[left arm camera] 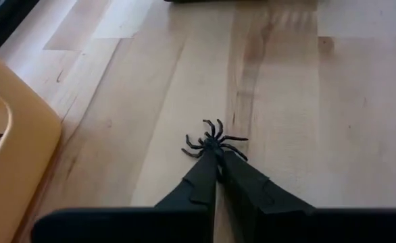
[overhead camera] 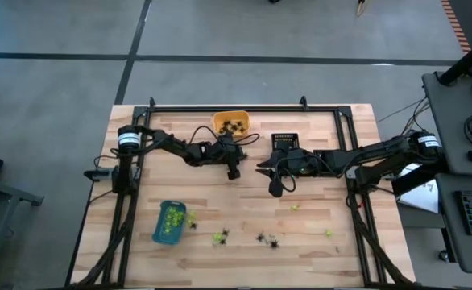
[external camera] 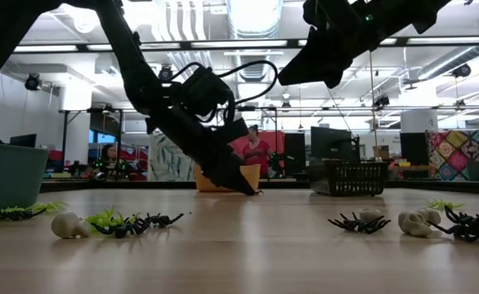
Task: Sort Halloween decoration
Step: Put the black spider toy into the yellow bin
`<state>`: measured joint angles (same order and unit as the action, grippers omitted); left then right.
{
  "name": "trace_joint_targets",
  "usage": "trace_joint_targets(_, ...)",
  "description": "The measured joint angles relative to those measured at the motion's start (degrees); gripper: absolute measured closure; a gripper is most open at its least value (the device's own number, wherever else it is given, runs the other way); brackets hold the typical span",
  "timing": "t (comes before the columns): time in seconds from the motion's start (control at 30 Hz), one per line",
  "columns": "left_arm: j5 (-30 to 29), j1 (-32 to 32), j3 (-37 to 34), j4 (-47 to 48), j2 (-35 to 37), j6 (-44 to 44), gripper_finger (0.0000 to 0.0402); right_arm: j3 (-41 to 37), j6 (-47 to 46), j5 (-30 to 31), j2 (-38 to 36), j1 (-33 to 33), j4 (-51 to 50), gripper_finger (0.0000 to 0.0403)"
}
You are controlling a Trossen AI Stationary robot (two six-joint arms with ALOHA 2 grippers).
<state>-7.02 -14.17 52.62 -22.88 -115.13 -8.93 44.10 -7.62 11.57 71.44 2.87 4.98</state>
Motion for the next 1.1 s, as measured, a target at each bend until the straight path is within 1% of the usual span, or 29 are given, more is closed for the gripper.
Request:
trace_joint_targets(0.3, -0.1, 1.3, -0.3, 2.0, 2.7, 0.0, 0.0401, 0.0, 0.2, 0.0, 0.0, 0.1, -0.3, 0.0335)
trace_joint_targets(0.5, 0.1, 3.1, -0.5, 1.4, 6.7, 0.0, 0.0401, -0.1, 1.2, 0.0, 0.0, 0.9, -2.6, 0.0335)
trace_joint_targets(0.6, 0.1, 4.3, -1.1, 1.3, 9.3, 1.5, 0.0401, -0.2, 1.2, 0.0, 0.0, 1.0, -3.4, 0.0335)
trace_joint_targets(0.77, 0.2, 7.0, -4.4, 1.3, 15.6, 4.2, 0.0401, -0.3, 0.7, 0.0, 0.0, 1.2, -3.7, 0.0335)
trace_joint_targets(0.93, -0.2, 8.0, -8.9, 1.1, 24.1, 8.1, 0.0401, -0.3, 0.7, 0.0, 0.0, 2.3, -2.8, 0.0335)
trace_joint_targets(1.1, -4.3, 7.5, -12.6, 1.2, 32.5, 9.9, 0.0401, -0.3, -0.1, 0.0, 0.0, 2.6, -2.4, 0.0335)
